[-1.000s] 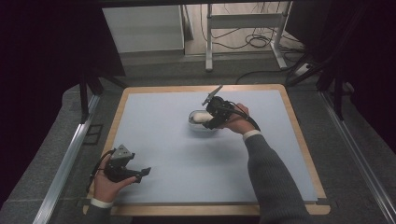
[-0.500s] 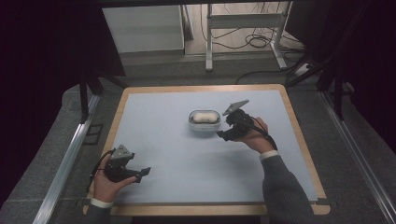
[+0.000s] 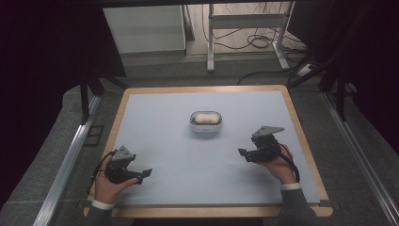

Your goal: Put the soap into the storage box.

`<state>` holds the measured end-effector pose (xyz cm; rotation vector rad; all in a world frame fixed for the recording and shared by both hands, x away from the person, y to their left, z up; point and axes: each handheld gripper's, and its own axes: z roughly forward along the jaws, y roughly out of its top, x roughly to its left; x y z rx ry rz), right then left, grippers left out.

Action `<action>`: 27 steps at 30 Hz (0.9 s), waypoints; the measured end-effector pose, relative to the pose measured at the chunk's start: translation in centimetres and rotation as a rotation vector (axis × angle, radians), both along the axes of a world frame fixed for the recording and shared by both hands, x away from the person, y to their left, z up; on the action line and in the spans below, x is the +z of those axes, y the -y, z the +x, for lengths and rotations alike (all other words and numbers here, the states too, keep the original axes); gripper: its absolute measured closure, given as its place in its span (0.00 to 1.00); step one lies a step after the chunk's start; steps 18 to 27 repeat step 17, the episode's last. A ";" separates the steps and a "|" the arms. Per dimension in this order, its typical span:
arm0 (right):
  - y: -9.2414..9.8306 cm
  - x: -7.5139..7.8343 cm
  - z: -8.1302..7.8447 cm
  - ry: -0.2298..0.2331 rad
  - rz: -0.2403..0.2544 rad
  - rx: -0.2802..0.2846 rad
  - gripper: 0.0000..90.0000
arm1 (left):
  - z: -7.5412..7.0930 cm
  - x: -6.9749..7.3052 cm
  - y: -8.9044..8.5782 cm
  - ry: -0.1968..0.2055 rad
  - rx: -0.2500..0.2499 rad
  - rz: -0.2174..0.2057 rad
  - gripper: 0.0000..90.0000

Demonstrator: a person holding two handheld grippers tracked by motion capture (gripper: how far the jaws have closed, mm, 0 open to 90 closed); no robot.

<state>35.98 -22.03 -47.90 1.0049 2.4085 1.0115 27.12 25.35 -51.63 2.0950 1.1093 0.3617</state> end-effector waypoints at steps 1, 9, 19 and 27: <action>0.3 -0.3 -0.2 0.003 -0.001 -0.018 0.28 | 0.0 0.0 0.0 0.001 0.000 -0.001 0.11; 1.9 -1.3 -1.0 0.016 0.004 -0.102 0.25 | 0.0 0.1 0.0 0.001 -0.004 -0.012 0.11; 1.6 -1.5 -1.0 0.029 -0.003 -0.099 0.23 | 0.0 0.0 0.0 0.000 -0.004 -0.007 0.11; 1.6 -1.5 -1.0 0.029 -0.003 -0.099 0.23 | 0.0 0.0 0.0 0.000 -0.004 -0.007 0.11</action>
